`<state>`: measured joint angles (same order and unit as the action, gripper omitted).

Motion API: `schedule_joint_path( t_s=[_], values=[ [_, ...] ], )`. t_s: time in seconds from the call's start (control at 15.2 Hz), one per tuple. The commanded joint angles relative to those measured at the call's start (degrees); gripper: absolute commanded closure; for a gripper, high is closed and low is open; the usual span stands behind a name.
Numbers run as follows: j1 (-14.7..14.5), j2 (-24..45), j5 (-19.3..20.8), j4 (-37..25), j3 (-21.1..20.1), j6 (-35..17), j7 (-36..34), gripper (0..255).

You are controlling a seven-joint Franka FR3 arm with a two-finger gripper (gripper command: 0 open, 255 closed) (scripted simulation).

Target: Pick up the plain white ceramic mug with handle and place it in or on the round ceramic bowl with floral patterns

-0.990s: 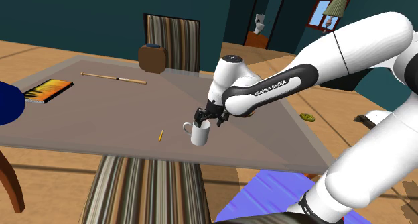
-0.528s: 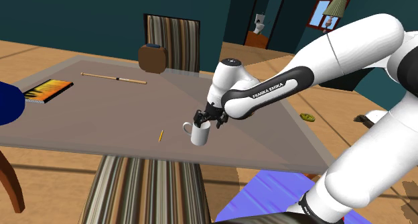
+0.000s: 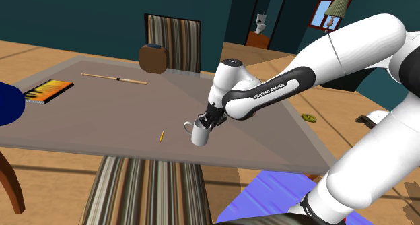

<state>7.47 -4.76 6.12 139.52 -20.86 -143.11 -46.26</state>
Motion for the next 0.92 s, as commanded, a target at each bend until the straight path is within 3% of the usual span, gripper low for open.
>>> schedule_joint_path(
  t_s=[0.0,0.2,0.86],
  values=[
    [0.00,0.01,0.00,0.00,0.00,-0.01,0.00,255],
    [0.00,0.01,0.01,0.00,0.00,-0.03,-0.01,255],
    [-0.59,-5.09,-3.36,-3.32,0.65,7.98,2.96,255]
  ],
)
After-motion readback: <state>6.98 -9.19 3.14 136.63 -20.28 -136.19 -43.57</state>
